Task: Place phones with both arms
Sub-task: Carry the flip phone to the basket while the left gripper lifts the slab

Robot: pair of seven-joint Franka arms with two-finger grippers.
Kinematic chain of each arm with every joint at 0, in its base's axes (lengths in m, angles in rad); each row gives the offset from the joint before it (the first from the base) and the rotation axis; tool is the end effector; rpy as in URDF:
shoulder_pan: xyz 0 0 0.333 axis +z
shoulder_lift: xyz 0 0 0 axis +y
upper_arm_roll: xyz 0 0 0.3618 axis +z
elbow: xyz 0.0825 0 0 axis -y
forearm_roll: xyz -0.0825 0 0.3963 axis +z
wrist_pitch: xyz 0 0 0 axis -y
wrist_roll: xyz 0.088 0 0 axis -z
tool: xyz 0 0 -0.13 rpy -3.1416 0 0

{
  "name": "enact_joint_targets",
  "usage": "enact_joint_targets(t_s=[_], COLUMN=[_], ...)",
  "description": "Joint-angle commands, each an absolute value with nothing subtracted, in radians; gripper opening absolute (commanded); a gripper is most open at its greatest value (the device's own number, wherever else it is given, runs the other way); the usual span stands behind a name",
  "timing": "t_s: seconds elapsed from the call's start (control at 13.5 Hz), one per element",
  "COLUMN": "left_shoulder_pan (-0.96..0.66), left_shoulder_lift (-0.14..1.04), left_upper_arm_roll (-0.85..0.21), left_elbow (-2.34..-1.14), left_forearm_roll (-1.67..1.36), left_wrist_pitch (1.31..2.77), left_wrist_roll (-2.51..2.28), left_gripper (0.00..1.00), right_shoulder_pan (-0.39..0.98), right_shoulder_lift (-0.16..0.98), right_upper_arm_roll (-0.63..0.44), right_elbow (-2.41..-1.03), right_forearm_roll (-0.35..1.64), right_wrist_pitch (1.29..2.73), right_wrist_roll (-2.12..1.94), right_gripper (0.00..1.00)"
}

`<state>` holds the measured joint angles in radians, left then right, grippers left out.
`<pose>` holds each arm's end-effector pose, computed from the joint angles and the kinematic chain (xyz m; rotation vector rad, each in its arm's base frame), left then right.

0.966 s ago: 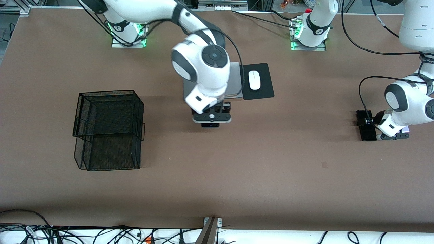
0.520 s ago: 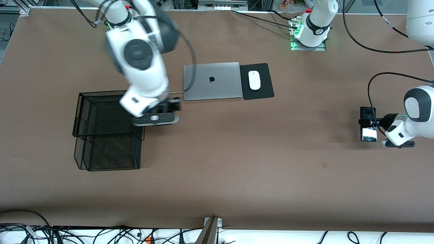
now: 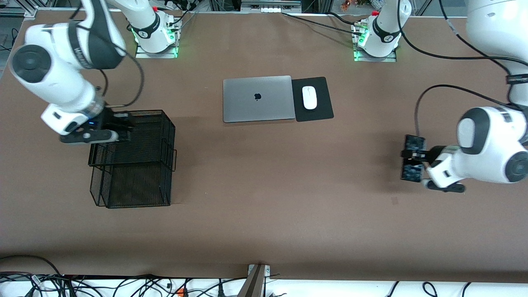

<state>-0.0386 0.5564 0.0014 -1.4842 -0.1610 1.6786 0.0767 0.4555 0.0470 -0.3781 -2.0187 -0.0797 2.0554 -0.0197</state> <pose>0.6876 -0.0450 0.3394 2.9314 -0.0986 -0.5320 0.5723 0.0407 0.4462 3.0467 0.2057 -0.0073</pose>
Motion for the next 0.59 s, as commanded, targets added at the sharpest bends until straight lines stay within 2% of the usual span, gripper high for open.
enact_joint_targets(t_s=[0.0,0.52], left_shoulder_pan=[-0.072,-0.392], left_shoulder_lift=[0.571,0.715], left_upper_arm_roll=[-0.128,-0.156], left_elbow=[-1.437,-1.440], left_forearm_roll=[-0.178,-0.175], left_wrist_pitch=[1.690,2.173], left_wrist_roll=[-0.120,-0.517], left_gripper=[0.23,0.23], right_shoulder_pan=[0.465,0.462], right_shoulder_lift=[0.000,0.163], right_upper_arm_roll=[-0.478,-0.503], right_elbow=[-2.183,-2.195], right_forearm_roll=[-0.060,0.026], right_wrist_pitch=[2.221,2.347], right_wrist_roll=[-0.132,-0.152], right_gripper=[0.00,0.00])
